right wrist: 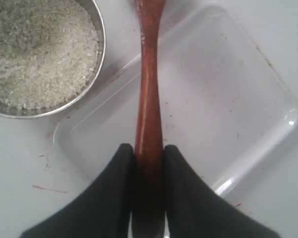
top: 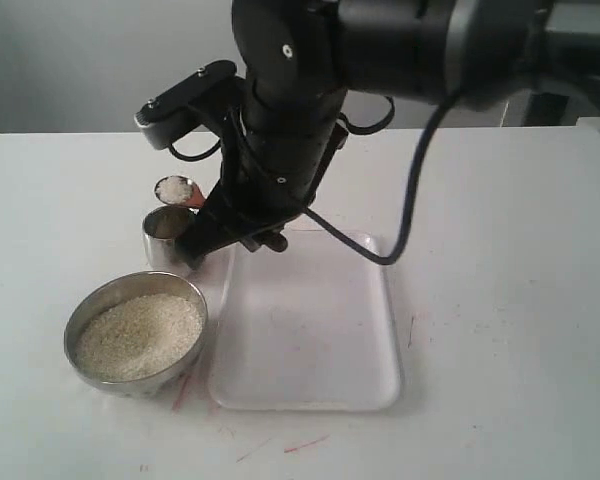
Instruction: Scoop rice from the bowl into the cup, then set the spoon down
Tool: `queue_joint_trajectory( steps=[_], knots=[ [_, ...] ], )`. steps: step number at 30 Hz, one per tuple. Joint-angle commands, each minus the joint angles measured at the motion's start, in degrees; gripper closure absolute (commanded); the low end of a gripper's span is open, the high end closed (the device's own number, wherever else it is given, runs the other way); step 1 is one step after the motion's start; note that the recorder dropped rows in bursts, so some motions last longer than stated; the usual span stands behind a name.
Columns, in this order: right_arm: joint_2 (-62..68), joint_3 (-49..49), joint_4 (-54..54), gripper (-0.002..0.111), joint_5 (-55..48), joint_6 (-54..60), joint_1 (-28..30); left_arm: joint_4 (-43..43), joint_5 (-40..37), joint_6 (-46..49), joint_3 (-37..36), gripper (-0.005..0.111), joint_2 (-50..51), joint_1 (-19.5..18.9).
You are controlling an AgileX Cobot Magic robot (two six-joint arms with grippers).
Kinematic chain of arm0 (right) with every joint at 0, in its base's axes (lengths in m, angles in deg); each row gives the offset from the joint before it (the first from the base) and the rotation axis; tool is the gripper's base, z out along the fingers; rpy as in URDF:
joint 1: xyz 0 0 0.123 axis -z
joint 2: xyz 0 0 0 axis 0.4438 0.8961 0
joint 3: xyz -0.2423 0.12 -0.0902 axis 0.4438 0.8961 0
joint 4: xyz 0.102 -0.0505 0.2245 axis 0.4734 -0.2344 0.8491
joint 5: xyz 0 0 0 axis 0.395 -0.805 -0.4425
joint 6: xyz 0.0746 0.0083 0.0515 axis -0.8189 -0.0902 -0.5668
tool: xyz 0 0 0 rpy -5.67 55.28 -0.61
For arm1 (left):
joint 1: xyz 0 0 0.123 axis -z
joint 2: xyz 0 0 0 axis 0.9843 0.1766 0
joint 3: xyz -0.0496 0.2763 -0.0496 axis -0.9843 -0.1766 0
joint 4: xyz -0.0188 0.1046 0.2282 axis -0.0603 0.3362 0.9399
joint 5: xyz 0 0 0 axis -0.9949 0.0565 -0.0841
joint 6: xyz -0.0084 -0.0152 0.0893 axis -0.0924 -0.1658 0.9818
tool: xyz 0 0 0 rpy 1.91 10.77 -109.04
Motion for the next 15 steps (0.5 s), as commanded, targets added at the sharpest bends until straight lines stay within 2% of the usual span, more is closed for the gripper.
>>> queue_joint_trajectory(
  steps=[1,9,15],
  knots=[
    [4.4,-5.7,-0.2,0.108,-2.4,1.9,0.6,-0.6,0.2,0.0,0.4,0.092,0.4,0.3],
    [11.2,-14.0,-0.2,0.108,-4.6,2.8,0.6,-0.6,0.2,0.0,0.4,0.092,0.4,0.3],
    [13.6,-15.6,-0.9,0.108,-4.6,2.9,0.6,-0.6,0.2,0.0,0.4,0.092,0.4,0.3]
  ],
)
